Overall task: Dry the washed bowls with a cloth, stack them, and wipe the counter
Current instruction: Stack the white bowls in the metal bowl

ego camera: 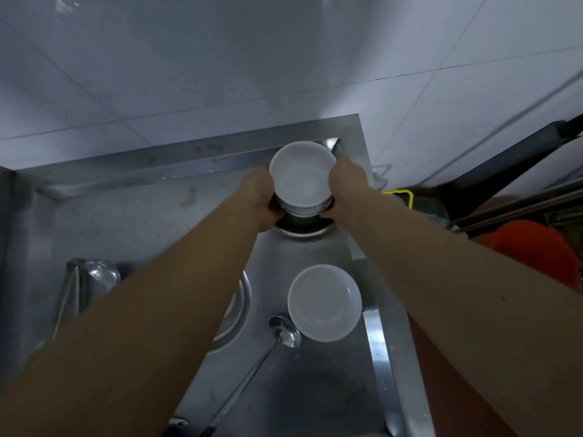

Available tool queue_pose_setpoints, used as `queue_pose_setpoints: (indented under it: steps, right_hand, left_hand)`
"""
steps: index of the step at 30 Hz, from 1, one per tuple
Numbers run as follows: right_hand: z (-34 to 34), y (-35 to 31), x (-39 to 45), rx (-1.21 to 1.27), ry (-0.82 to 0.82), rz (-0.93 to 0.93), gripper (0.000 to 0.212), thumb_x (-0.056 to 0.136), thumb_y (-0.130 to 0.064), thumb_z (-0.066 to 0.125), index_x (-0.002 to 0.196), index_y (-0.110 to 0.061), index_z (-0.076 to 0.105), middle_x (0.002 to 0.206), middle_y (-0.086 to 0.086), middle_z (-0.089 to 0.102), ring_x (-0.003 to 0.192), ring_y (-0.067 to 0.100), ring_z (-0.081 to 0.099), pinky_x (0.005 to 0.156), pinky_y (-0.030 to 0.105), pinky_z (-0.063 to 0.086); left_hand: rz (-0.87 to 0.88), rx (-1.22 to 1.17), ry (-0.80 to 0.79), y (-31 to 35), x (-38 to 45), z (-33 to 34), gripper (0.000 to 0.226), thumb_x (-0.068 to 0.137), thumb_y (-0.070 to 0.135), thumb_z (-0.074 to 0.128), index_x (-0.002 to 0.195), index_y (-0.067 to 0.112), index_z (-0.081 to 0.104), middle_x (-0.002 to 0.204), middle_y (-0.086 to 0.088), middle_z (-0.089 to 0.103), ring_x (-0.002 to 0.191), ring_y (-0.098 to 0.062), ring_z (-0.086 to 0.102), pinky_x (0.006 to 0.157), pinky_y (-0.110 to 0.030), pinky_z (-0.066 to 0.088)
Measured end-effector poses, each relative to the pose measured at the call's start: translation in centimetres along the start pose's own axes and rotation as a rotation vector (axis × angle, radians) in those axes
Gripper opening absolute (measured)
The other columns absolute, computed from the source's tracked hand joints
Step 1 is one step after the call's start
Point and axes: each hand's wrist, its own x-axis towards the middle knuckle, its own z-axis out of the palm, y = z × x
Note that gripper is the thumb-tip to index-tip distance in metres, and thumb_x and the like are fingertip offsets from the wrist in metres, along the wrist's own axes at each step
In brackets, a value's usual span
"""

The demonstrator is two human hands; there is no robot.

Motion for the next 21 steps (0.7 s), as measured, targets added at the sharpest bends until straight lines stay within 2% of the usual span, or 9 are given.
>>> queue_pose_setpoints:
  steps: [3,5,7,9,11,15,17,19,21]
  right_hand:
    - [-0.7,-0.6,-0.4,-0.108,0.054,-0.07,0.049,0.11,-0.046,0.031,0.14,-0.015,0.055,0.127,0.008,0.06,0.114,0.032,0.057,0.108,0.05,0.047]
    - [-2.0,-0.5,-1.6,-0.178,0.071,-0.152,0.037,0.109,-0.039,0.034,0.114,-0.013,0.061,0.114,0.009,0.061,0.104,0.032,0.055,0.101,0.045,0.049]
    - [-3.8,0.4,-2.8,-0.254,0.051,-0.201,0.031,0.108,-0.037,0.036,0.092,-0.019,0.056,0.106,0.009,0.062,0.099,0.03,0.059,0.098,0.045,0.052]
    - [-5.8,2.2,-4.0,-0.245,0.024,-0.201,0.029,0.107,-0.039,0.041,0.083,-0.026,0.05,0.095,0.003,0.057,0.08,0.018,0.056,0.084,0.04,0.051]
    - [-7.5,4.3,-4.9,-0.189,0.018,-0.143,0.027,0.105,-0.043,0.046,0.086,-0.026,0.055,0.088,-0.002,0.055,0.073,0.014,0.051,0.072,0.035,0.047]
    - [-9.2,8.2,-5.9,-0.101,0.002,-0.079,0.029,0.105,-0.048,0.05,0.094,-0.024,0.062,0.092,0.0,0.06,0.082,0.019,0.053,0.084,0.042,0.046]
    - [-9.8,10.2,-6.1,-0.092,-0.006,-0.071,0.031,0.106,-0.049,0.051,0.094,-0.023,0.064,0.1,0.004,0.065,0.088,0.02,0.058,0.089,0.04,0.047]
    - [-10.4,11.9,-6.6,-0.116,-0.04,-0.026,0.036,0.106,-0.052,0.048,0.104,-0.023,0.068,0.119,0.008,0.069,0.104,0.023,0.065,0.091,0.039,0.053]
    - [-10.9,13.3,-7.0,-0.139,-0.06,0.028,0.047,0.105,-0.057,0.044,0.124,-0.022,0.068,0.128,0.007,0.069,0.11,0.025,0.067,0.078,0.036,0.053]
  left_hand:
    - [0.008,-0.003,0.031,0.1,-0.4,-0.2,0.017,0.1,0.019,0.056,0.1,0.019,0.073,0.093,-0.009,0.071,0.087,-0.029,0.068,0.094,-0.042,0.061]
    - [0.031,-0.015,0.027,0.0,-0.9,-0.6,0.018,0.103,0.021,0.053,0.101,0.017,0.071,0.095,-0.009,0.07,0.088,-0.027,0.067,0.089,-0.038,0.063]
    - [0.063,-0.019,0.034,-0.7,-1.9,-1.4,0.023,0.106,0.025,0.049,0.103,0.014,0.069,0.089,-0.007,0.068,0.078,-0.021,0.063,0.071,-0.03,0.059]
    - [0.081,-0.017,0.064,-2.2,-3.3,-2.4,0.026,0.108,0.028,0.049,0.1,0.012,0.068,0.087,-0.006,0.067,0.075,-0.018,0.058,0.074,-0.031,0.053]
    - [0.064,0.0,0.068,-4.4,-4.6,-3.6,0.027,0.108,0.03,0.05,0.099,0.011,0.067,0.093,-0.008,0.069,0.083,-0.021,0.062,0.082,-0.034,0.053]
    - [-0.025,0.103,0.064,-9.7,-6.5,-5.7,0.034,0.11,0.038,0.049,0.109,0.008,0.067,0.115,-0.01,0.071,0.105,-0.025,0.067,0.083,-0.035,0.055]
    - [-0.051,0.173,0.066,-12.1,-7.0,-6.1,0.033,0.109,0.041,0.05,0.109,0.012,0.068,0.118,-0.006,0.071,0.11,-0.023,0.065,0.094,-0.038,0.053]
    - [-0.072,0.225,0.063,-13.9,-7.3,-6.0,0.033,0.108,0.04,0.05,0.102,0.014,0.068,0.115,-0.003,0.071,0.106,-0.023,0.064,0.097,-0.039,0.05]
    - [-0.097,0.278,0.076,-15.1,-7.6,-5.8,0.038,0.107,0.04,0.046,0.102,0.009,0.069,0.102,-0.01,0.066,0.093,-0.026,0.059,0.084,-0.039,0.046]
